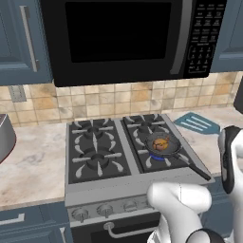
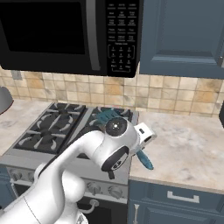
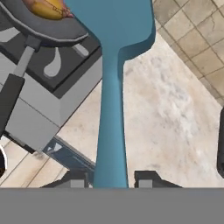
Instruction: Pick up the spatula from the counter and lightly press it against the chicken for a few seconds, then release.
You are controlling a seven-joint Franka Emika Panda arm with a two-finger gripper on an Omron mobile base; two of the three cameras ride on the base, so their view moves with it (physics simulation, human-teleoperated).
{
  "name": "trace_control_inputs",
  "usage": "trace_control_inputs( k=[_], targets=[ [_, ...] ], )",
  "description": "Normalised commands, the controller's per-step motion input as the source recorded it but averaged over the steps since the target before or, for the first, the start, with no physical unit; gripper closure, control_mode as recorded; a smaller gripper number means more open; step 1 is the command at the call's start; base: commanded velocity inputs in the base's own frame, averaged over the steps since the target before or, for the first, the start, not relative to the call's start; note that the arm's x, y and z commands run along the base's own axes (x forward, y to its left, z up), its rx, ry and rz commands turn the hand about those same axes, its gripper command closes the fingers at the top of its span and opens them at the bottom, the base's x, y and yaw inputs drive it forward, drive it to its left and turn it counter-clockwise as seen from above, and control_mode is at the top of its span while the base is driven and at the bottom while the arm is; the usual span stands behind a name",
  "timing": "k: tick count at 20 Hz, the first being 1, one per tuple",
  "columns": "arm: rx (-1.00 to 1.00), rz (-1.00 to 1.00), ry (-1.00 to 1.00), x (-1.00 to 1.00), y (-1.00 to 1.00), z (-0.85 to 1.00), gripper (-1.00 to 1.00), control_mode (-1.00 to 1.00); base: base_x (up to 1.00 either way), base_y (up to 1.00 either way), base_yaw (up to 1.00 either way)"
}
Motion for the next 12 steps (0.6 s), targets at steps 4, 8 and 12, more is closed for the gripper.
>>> trace_control_inputs(
  k=[4, 8, 12],
  targets=[
    [0.0, 0.09, 0.24, 0.06, 0.16, 0.13, 1.0, -1.0, 0.0, 0.0, 0.0],
    [-0.01, 0.04, 0.22, 0.03, 0.17, 0.15, 1.0, -1.0, 0.0, 0.0, 0.0],
    [0.0, 0.06, 0.21, 0.0, 0.09, 0.26, 1.0, -1.0, 0.0, 0.0, 0.0]
  ],
)
